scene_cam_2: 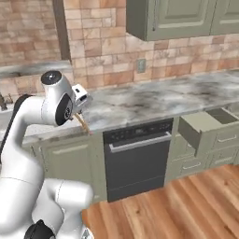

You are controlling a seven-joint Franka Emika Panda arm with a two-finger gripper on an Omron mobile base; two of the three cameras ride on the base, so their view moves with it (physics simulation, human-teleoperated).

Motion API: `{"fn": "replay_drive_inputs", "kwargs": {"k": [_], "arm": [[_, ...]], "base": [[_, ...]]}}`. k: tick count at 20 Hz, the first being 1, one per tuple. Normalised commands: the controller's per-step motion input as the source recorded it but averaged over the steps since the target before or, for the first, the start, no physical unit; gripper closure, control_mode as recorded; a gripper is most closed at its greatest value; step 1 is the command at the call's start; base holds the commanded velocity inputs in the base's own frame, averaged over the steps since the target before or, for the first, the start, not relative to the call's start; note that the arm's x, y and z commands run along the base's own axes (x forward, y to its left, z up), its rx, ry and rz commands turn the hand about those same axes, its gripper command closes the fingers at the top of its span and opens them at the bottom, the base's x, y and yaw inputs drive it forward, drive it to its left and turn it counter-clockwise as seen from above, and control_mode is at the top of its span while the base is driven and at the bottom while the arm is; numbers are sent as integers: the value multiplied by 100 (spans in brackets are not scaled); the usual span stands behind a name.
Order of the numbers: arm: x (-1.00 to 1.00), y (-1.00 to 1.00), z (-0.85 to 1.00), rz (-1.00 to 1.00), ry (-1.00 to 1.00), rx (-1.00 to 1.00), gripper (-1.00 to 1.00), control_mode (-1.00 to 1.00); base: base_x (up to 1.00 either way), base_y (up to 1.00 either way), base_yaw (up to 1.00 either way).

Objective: Organize the utensils by type. Pick up the wooden spoons from the counter and place them in the open cabinet. Then pick up the metallic utensils from the counter and place them in the open drawer.

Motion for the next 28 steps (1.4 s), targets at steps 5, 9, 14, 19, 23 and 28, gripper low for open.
{"fn": "replay_drive_inputs", "kwargs": {"k": [5, 9, 14, 19, 23, 28], "arm": [[0, 0, 0, 0, 0, 0, 100, 100], [0, 0, 0, 0, 0, 0, 100, 100], [0, 0, 0, 0, 0, 0, 100, 100], [0, 0, 0, 0, 0, 0, 100, 100], [0, 0, 0, 0, 0, 0, 100, 100], [0, 0, 0, 0, 0, 0, 100, 100]], "base": [[-23, -11, -84], [-2, -41, -70], [42, -41, -47], [84, -22, -6], [73, -43, 0], [63, -59, -3]]}}
